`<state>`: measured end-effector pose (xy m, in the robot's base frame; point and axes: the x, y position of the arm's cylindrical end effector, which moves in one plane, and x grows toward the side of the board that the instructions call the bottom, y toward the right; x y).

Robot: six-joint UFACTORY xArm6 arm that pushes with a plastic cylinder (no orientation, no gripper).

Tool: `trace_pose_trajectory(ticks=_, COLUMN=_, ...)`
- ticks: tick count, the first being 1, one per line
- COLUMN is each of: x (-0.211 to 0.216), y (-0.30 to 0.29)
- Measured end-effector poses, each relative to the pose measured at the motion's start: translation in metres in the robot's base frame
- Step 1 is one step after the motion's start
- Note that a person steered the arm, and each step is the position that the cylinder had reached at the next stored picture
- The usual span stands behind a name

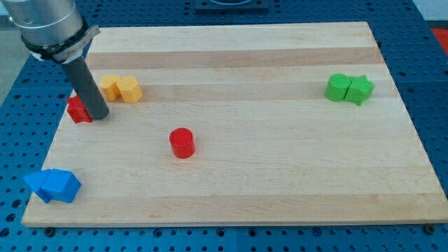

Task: Push the red star into the yellow heart

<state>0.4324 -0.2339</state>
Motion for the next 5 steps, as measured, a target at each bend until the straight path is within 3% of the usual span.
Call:
trace_pose_trajectory(ticks=2, x=0.042, y=-0.016)
trace_pose_trajectory(ticks=3, x=0.039, y=-0.056)
trace_pose_trajectory(ticks=5, x=0.002, y=-0.045)
